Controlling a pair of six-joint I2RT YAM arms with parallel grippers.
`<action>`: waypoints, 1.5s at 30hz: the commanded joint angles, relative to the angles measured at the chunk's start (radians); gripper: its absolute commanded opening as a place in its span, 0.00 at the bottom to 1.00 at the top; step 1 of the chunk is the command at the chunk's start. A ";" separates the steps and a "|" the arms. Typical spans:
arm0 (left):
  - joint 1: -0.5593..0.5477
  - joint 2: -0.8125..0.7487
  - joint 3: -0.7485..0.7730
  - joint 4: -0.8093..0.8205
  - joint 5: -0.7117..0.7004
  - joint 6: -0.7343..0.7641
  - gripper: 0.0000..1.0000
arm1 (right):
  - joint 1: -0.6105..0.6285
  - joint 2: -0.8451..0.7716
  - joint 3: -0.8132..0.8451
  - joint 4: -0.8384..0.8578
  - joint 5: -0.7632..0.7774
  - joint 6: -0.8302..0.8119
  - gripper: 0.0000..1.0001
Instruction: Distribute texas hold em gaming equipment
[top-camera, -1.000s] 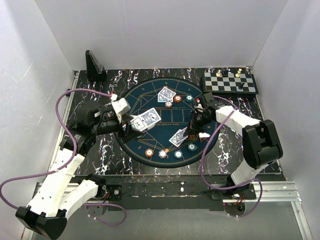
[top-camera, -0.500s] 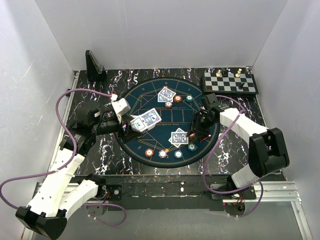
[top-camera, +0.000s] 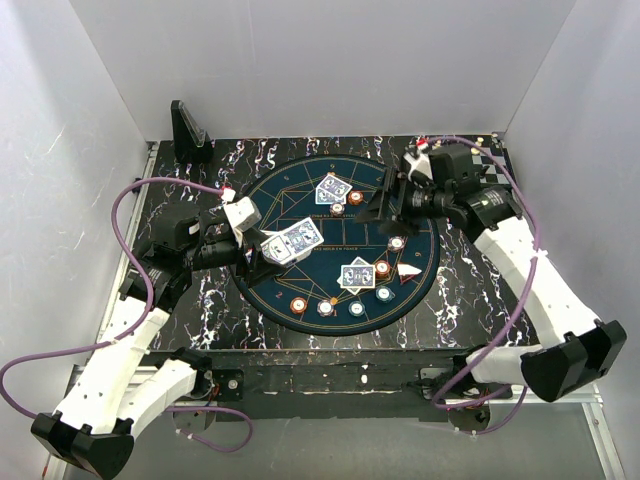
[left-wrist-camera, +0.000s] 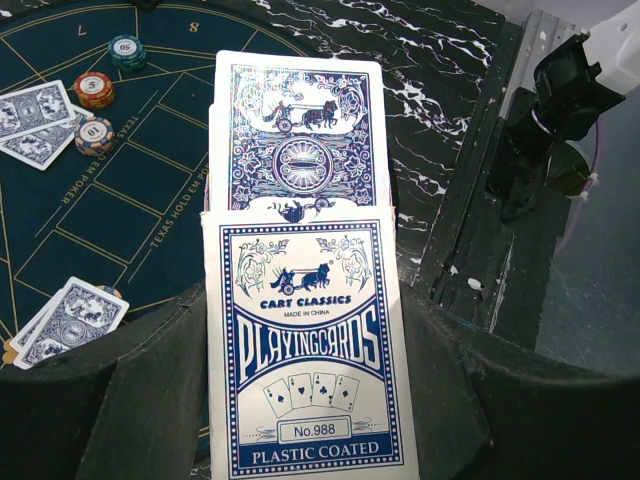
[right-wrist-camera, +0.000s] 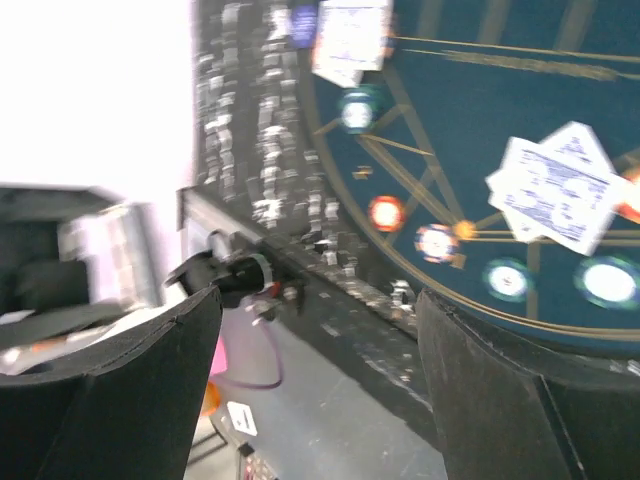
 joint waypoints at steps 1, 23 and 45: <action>0.005 -0.012 0.016 0.017 0.032 0.006 0.00 | 0.117 0.039 0.181 0.056 -0.132 0.050 0.86; 0.003 -0.012 0.030 0.004 0.024 0.023 0.00 | 0.327 0.255 0.217 0.211 -0.204 0.144 0.77; 0.005 -0.015 0.048 0.004 0.029 0.009 0.00 | 0.274 0.163 0.148 0.170 -0.175 0.141 0.41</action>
